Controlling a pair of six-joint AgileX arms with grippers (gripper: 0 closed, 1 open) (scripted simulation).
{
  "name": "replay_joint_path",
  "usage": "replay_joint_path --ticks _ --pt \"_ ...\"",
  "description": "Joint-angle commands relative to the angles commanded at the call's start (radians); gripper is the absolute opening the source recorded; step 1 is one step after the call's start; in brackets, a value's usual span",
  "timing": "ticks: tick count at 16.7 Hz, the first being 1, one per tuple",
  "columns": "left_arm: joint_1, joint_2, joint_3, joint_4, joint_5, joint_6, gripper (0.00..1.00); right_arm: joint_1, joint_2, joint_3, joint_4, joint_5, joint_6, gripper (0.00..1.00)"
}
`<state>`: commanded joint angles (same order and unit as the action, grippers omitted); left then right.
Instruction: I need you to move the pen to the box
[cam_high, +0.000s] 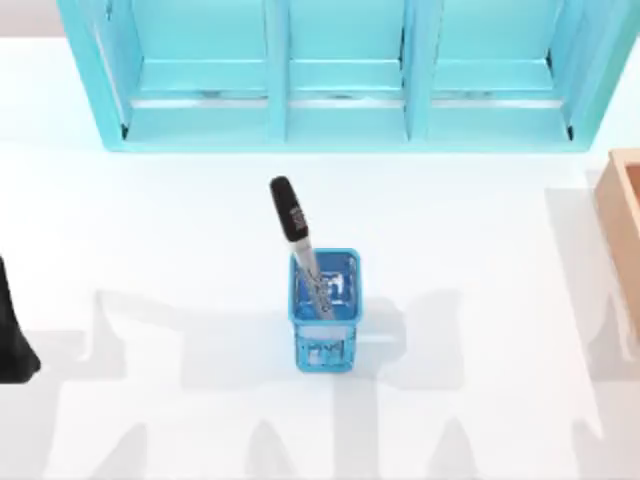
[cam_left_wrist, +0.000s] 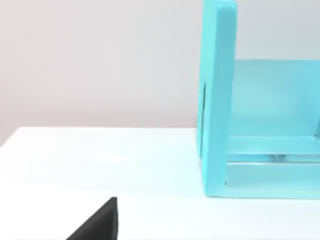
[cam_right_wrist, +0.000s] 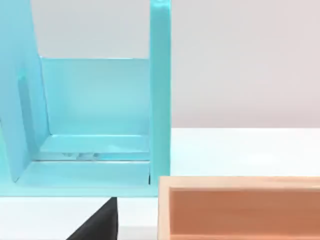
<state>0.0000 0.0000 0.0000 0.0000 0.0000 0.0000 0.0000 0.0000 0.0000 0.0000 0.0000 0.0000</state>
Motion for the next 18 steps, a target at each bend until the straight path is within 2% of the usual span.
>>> replay_joint_path --ticks 4,7,18 --pt "0.000 0.000 0.000 0.000 0.000 0.000 1.00 0.022 0.034 0.018 0.005 -0.006 0.004 1.00" --pt "0.000 0.000 0.000 0.000 0.000 0.000 1.00 0.092 0.162 0.080 0.023 -0.021 0.018 1.00" --pt "0.000 0.000 0.000 0.000 0.000 0.000 1.00 0.523 1.134 0.504 0.189 -0.131 0.091 1.00"
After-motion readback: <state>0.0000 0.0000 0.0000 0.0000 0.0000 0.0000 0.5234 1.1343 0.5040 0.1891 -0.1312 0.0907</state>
